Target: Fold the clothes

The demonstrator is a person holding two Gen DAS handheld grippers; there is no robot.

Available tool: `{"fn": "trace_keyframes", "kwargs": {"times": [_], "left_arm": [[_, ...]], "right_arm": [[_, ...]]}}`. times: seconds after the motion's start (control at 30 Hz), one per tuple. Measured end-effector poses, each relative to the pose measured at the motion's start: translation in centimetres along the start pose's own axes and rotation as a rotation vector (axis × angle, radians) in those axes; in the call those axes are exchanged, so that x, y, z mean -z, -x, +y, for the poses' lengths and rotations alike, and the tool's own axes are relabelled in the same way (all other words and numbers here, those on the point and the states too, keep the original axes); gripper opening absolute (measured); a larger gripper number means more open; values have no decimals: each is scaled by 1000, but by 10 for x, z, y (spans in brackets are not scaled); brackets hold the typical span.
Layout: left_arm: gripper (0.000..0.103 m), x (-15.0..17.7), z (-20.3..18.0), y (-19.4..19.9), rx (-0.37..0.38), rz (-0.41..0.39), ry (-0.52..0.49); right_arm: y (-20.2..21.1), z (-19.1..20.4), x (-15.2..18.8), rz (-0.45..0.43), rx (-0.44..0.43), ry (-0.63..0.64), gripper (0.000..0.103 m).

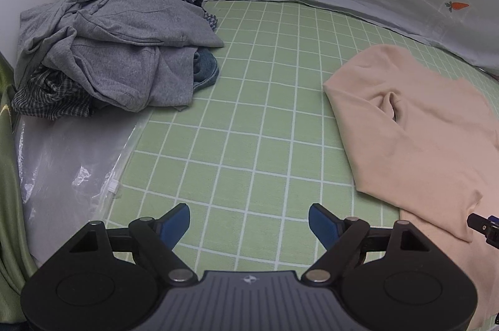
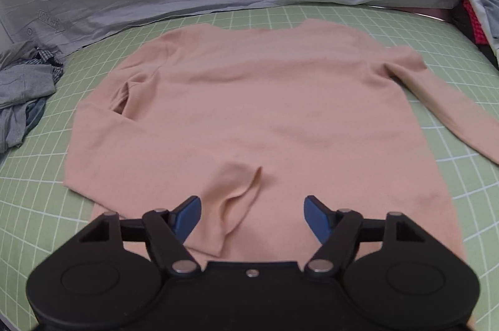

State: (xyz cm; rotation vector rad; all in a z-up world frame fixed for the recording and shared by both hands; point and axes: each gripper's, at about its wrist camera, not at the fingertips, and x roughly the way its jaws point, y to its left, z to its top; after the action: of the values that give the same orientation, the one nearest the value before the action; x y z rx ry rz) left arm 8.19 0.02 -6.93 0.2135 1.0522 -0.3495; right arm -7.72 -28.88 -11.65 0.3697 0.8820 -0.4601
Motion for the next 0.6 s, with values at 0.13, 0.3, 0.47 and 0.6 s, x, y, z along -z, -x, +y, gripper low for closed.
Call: {"fn": "trace_keyframes", "kwargs": {"times": [0.13, 0.3, 0.47, 0.6], "left_arm": [[84, -1, 6, -2, 2, 6, -9], [84, 0, 10, -4, 0, 12, 2], [84, 2, -7, -3, 8, 13, 29], [84, 4, -33, -3, 6, 14, 59]], "right_arm": [[-9, 15, 7, 28, -12, 4, 52], [-12, 20, 8, 29, -7, 42, 20], [-2, 21, -1, 1, -40, 123, 5], [11, 3, -19, -54, -53, 143, 4]]}}
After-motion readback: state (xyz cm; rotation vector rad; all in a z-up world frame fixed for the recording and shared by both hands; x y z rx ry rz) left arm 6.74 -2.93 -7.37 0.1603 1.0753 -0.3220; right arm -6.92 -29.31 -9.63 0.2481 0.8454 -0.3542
